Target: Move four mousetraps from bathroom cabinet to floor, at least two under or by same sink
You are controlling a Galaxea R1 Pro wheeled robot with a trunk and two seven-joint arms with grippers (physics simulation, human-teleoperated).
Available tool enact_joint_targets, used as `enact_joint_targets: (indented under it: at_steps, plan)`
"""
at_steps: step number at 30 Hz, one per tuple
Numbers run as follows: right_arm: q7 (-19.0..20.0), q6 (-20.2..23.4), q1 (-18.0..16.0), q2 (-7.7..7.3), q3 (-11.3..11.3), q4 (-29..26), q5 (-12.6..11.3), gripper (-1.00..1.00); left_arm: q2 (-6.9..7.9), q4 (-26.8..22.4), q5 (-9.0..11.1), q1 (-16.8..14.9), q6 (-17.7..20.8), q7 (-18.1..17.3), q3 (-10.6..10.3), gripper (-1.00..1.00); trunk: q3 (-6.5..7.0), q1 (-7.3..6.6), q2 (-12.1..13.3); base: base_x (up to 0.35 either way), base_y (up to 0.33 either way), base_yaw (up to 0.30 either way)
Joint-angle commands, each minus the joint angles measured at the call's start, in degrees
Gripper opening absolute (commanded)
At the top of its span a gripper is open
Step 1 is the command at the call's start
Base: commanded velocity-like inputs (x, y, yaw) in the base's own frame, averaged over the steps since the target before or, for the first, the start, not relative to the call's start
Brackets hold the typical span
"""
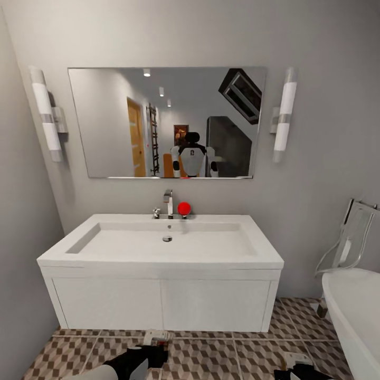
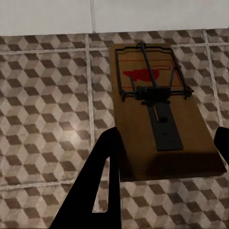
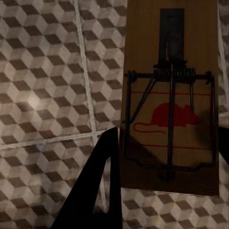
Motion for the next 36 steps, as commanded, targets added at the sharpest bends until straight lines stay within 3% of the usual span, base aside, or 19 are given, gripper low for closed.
enact_joint_targets:
  at_steps: [1,2,3,4,7,12,15,36]
  plan:
    - [-0.2,-0.5,-0.1,0.04,-0.5,0.1,0.6,-1.00,1.05,0.1,1.7,0.0,0.3,0.2,-0.5,-1.00,-0.07,0.00,0.0,0.004,0.000,0.000]
    - [-0.6,-2.5,-0.1,1.67,-0.4,0.1,0.8,-1.00,3.47,0.3,6.4,0.0,0.3,0.1,-0.5,-1.00,-0.07,0.00,0.0,0.001,0.000,0.000]
    - [-1.2,-3.0,-0.1,3.04,-0.3,0.1,1.6,-1.00,4.72,0.4,9.0,0.0,0.3,0.0,-0.5,-1.00,-0.07,0.00,0.0,0.000,0.000,0.000]
    - [-1.9,-3.4,-0.1,4.05,-0.3,-0.1,3.2,-1.00,5.73,0.5,10.7,0.0,0.3,0.0,-0.5,-1.00,-0.07,0.00,0.0,0.000,0.000,0.000]
    - [-2.5,-3.6,-0.1,5.04,-0.4,-0.2,5.9,-1.00,6.53,0.5,12.0,0.0,0.2,0.0,-0.5,-1.00,-0.07,0.00,0.0,0.000,0.000,0.000]
    - [-2.8,-3.6,-0.1,8.56,-0.5,-0.4,7.8,-1.00,7.00,0.5,12.5,0.0,0.2,-0.1,-0.5,-1.00,-0.07,0.00,0.0,0.000,0.000,0.000]
    - [-2.8,-3.7,-0.1,9.46,-0.4,-0.5,8.0,-1.00,7.00,0.4,12.6,0.0,0.4,0.0,-0.5,-1.00,-0.07,0.00,0.0,0.000,0.000,0.000]
    - [-2.8,-3.8,-0.1,9.81,-0.4,-1.0,8.1,-1.00,5.24,0.5,12.6,0.0,1.4,-0.2,-0.5,-1.00,-0.07,0.00,0.0,0.000,0.000,0.000]
